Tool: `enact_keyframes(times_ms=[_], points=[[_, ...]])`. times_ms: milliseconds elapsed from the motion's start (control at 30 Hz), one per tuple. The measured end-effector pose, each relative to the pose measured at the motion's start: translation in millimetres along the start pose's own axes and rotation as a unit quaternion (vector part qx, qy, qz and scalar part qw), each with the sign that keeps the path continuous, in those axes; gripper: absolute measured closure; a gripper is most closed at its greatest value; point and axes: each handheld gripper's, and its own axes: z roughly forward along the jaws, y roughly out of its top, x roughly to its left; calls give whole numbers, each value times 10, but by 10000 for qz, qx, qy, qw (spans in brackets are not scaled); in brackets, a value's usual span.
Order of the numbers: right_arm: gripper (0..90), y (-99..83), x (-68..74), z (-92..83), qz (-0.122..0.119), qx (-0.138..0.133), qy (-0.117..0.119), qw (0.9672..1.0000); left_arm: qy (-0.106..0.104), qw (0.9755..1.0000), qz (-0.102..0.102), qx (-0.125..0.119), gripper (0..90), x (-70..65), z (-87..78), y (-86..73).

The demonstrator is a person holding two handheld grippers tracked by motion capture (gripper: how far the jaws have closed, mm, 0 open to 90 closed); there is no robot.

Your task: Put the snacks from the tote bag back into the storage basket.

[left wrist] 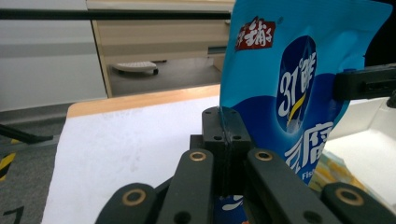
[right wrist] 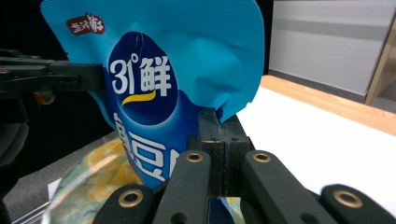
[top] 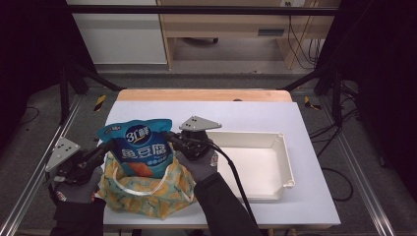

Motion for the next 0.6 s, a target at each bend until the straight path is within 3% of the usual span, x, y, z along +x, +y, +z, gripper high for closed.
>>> enact_keyframes(times_ms=[300, 600], points=[[900, 191, 75, -121, -132, -117, -9, 9998, -76, 9999, -1, -154, 900, -20, -67, 168], [900, 413, 124, -244, -244, -281, -12, 9993, -73, 9994, 118, -325, 900, -70, -130, 446]])
